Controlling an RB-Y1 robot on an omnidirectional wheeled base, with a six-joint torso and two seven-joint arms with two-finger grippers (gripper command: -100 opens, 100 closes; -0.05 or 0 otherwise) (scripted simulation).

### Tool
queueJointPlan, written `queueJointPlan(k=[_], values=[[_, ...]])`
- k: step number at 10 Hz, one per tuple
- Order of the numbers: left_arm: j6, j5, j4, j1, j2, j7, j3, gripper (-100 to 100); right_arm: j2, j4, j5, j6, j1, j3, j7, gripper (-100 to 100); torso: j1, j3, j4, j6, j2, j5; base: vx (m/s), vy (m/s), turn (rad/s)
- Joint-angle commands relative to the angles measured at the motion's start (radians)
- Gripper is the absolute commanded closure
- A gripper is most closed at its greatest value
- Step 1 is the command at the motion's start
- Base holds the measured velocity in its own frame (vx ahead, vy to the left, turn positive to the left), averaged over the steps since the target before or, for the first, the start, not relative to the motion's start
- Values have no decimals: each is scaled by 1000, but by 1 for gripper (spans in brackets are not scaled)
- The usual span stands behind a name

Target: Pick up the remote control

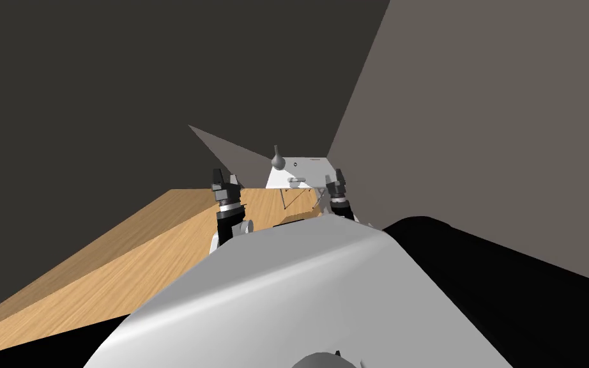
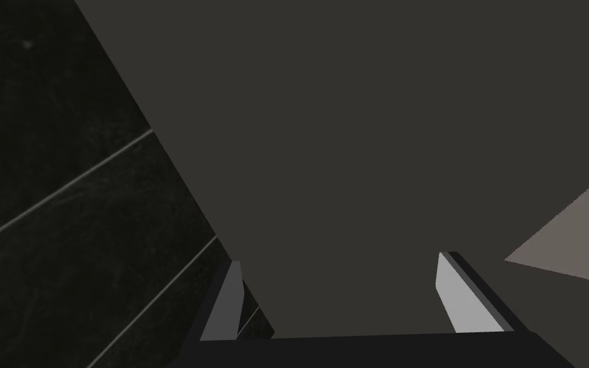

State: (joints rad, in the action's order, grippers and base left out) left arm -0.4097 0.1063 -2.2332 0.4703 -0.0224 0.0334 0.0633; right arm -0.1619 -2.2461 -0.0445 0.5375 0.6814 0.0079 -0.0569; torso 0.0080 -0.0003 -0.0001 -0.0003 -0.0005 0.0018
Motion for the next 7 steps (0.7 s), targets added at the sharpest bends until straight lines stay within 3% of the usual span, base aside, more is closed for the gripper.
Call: queueJointPlan(k=[1,2,6,7], values=[[0,0,0,0,0,0,0,0,-39,-1,-8,0,50,-18,49,-100,0,0,0,0,0,0,29,139,235],[0,0,0,0,0,0,0,0,-39,-1,-8,0,61,-18,49,-100,1,0,0,0,-1,0,33,80,46],[0,0,0,0,0,0,0,0,-105,11,-20,4,177,-56,145,-100,-2,0,0,0,0,0,32,84,177],[0,0,0,0,0,0,0,0,-105,11,-20,4,180,-56,145,-100,-2,0,0,0,-1,0,37,60,83]])
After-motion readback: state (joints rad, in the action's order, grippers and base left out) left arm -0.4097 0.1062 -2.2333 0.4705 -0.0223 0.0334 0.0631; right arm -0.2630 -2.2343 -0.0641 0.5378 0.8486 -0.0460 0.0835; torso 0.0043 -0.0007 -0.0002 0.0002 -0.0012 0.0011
